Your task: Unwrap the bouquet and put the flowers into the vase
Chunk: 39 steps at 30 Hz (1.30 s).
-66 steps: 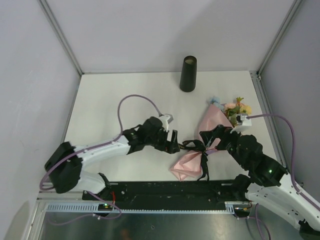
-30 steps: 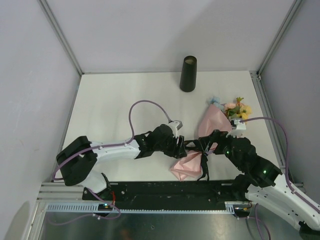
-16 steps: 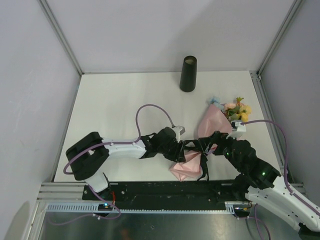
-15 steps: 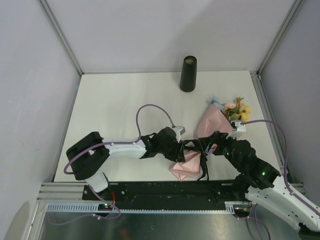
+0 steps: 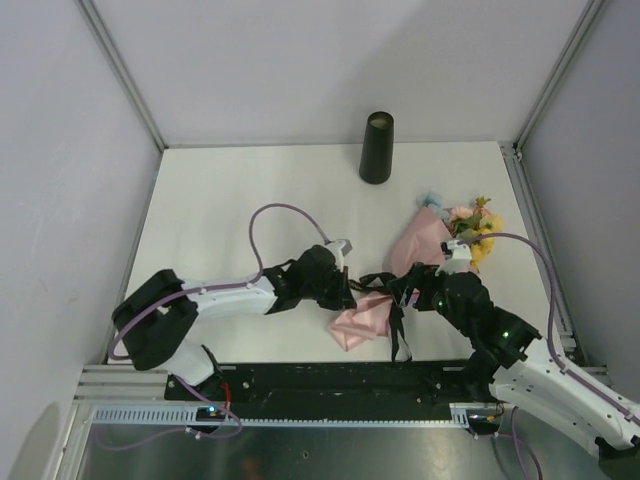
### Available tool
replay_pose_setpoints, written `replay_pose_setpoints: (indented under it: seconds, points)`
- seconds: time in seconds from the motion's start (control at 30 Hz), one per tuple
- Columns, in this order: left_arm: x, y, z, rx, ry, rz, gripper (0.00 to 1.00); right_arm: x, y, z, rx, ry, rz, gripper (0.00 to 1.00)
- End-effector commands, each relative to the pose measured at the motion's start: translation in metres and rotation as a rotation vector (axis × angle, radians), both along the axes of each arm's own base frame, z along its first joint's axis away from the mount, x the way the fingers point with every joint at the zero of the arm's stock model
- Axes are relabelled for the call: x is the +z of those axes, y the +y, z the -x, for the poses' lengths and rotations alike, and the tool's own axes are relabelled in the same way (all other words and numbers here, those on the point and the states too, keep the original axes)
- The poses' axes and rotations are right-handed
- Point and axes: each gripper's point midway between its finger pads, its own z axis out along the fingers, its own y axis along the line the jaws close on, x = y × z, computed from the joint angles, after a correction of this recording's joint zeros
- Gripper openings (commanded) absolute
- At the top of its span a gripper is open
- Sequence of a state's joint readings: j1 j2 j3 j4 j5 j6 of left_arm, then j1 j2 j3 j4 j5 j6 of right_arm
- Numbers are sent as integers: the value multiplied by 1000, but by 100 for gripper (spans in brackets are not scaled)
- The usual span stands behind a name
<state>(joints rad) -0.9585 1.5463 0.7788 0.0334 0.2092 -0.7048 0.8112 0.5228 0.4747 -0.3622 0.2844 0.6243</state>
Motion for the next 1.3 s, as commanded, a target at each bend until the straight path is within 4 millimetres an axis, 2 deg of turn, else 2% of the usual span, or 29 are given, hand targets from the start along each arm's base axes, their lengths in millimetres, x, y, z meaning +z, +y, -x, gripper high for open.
replay_pose_setpoints:
  seconds: [0.0, 0.2, 0.33, 0.53, 0.67, 0.83, 0.9, 1.1, 1.27]
  points:
    - [11, 32, -27, 167, -38, 6, 0, 8, 21, -1, 95, -29, -24, 77]
    - [-1, 89, -37, 345, -88, -126, 0, 3, 48, 2, 236, -26, -18, 70]
    - [-6, 112, -34, 454, -89, -123, 0, 1, 69, -7, 313, -49, -7, 69]
    - [-6, 112, -25, 458, -85, -41, 0, 13, 105, -34, 392, -70, 19, 60]
    - [-2, 103, -23, 441, -81, 34, 0, -8, 120, -56, 395, -24, 104, 55]
    - [1, 102, -19, 418, -87, 61, 3, -9, 135, -73, 413, -35, 151, 52]
    - [3, 103, -19, 414, -96, 65, 2, -17, 139, -78, 410, -14, 180, 51]
    - [3, 106, -18, 409, -115, 64, 0, -38, 160, -84, 491, -12, 263, 51]
    - [5, 106, -17, 412, -113, 74, 0, -61, 162, -89, 502, 19, 374, 55]
